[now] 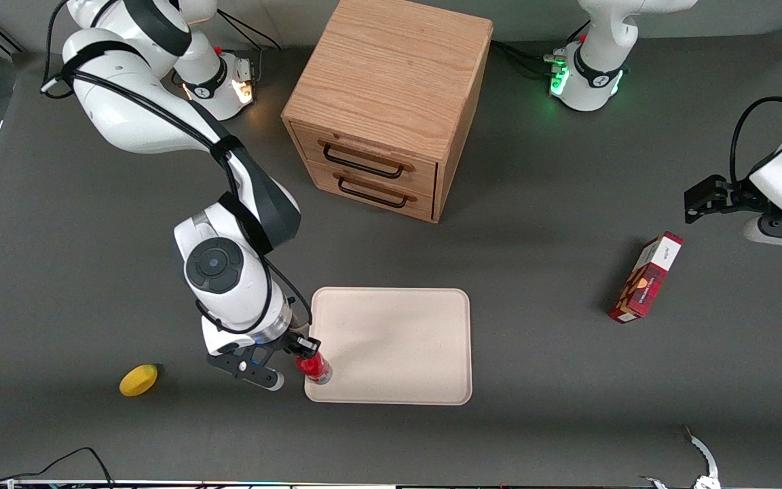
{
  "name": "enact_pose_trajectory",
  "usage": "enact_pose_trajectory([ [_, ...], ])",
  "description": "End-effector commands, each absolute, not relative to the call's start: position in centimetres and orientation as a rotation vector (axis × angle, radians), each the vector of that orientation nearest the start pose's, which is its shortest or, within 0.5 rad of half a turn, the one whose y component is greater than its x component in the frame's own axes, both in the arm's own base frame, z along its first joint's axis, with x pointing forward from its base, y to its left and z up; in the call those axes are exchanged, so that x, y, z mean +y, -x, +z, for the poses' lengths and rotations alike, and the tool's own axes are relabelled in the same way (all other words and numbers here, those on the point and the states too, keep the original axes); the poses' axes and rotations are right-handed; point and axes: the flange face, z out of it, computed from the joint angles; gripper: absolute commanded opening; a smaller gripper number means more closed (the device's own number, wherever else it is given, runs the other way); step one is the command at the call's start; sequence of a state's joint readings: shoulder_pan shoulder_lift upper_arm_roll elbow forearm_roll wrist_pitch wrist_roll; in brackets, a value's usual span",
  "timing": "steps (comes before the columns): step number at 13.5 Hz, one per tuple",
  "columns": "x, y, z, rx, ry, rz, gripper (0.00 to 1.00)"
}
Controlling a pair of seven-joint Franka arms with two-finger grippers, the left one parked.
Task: Place coke bottle on tray
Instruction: 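Lift the red bottle and carry it to the cream tray's edge, then lower the bottle onto the tray and open the right gripper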
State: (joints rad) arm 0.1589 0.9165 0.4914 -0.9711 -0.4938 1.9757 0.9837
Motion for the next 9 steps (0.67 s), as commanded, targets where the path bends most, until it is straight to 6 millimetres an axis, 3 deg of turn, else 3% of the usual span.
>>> enact_pose_trajectory([
  [1,33.85,-72.47,34.64,0.618,3.006,-0.371,0.00],
  [4,34.03,-72.44,34.29,0.632,2.999,-0.370,0.00],
  [6,34.01,-72.43,34.41,0.627,2.997,-0.368,1.00],
  [9,33.85,-72.30,34.52,0.628,3.002,-0.360,1.00],
])
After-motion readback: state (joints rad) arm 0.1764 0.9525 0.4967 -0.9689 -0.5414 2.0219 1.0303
